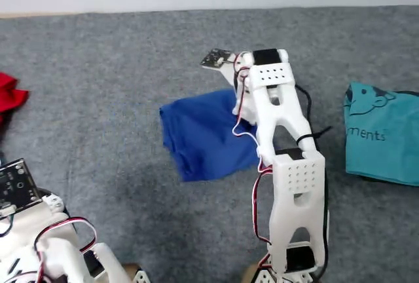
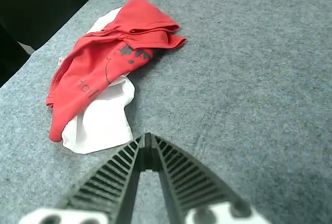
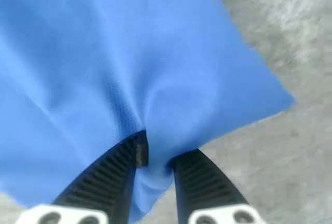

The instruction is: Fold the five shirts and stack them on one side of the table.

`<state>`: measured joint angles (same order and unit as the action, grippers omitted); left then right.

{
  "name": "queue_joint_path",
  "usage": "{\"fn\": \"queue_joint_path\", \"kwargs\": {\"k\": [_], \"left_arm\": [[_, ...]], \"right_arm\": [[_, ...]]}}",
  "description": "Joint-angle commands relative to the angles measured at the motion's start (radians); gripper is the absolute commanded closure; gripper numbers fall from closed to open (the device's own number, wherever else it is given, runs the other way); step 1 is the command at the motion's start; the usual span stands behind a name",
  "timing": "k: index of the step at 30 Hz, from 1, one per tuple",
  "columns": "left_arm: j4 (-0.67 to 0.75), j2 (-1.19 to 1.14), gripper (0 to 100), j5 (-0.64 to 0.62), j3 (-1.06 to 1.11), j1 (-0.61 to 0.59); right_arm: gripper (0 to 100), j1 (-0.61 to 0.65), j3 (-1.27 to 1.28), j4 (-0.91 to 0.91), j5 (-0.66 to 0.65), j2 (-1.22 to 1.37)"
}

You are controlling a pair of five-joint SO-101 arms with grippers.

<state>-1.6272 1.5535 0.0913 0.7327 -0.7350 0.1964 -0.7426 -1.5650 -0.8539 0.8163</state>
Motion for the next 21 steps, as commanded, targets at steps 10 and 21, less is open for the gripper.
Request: {"fn": "queue_joint_path", "kwargs": {"k": [10, 21], "left_arm": [[-0.005, 0.006, 100, 0.009, -0.004, -0.003], [-0.006, 0.006, 100, 0.009, -0.004, -0.002]], "right_arm": [[99.0, 0.035, -0.018, 0.283, -0.282, -0.013], [91.6, 0.124, -0.020, 0.420, -0.285, 0.005]]}}
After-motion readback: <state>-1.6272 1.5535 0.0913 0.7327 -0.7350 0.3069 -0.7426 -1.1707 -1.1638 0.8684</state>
